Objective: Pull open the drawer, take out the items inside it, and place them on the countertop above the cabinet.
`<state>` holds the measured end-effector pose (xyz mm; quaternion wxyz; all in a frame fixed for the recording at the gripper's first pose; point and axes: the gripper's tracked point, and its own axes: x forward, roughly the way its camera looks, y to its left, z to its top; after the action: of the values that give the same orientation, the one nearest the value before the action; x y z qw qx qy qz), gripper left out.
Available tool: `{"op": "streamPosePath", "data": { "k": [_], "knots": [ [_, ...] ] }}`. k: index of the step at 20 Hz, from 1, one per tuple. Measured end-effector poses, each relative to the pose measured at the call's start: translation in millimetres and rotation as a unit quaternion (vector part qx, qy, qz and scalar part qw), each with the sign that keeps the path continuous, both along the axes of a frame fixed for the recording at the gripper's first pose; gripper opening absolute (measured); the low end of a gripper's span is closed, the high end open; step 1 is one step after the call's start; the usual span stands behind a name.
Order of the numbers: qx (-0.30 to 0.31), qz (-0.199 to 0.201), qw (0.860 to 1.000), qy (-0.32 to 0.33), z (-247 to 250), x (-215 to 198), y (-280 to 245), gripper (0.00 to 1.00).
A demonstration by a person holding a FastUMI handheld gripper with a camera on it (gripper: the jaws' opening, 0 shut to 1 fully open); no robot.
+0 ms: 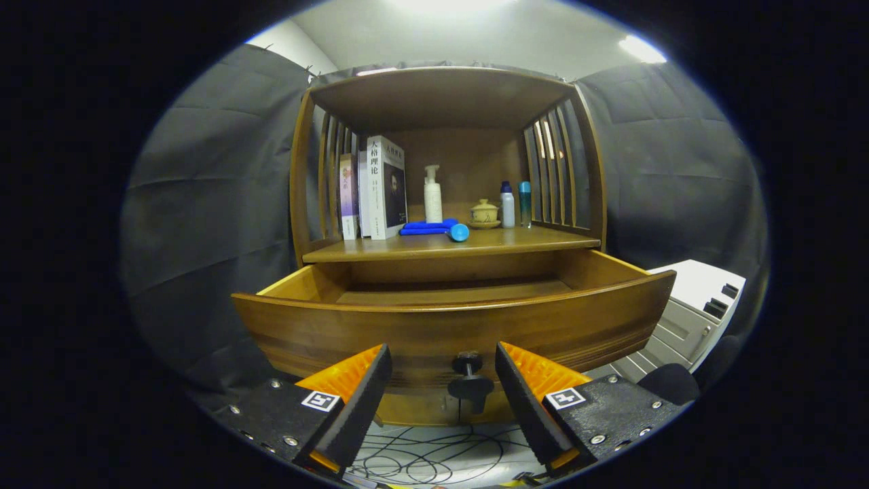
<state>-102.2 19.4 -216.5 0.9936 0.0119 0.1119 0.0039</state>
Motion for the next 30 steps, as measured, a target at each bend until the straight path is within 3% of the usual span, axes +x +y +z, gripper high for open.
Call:
{"op": "streamPosePath", "data": {
  "k": [8,21,30],
  "knots": [
    [-0.003,-0.016,1.0,0.006,-5.4,24.1,-9.4,0.94],
    [0.002,0.0,1.0,0.015,-10.0,29.0,-3.4,0.95],
    [0.015,-0.006,1.0,0.001,4.4,58.1,-2.7,0.95]
  ]
}}
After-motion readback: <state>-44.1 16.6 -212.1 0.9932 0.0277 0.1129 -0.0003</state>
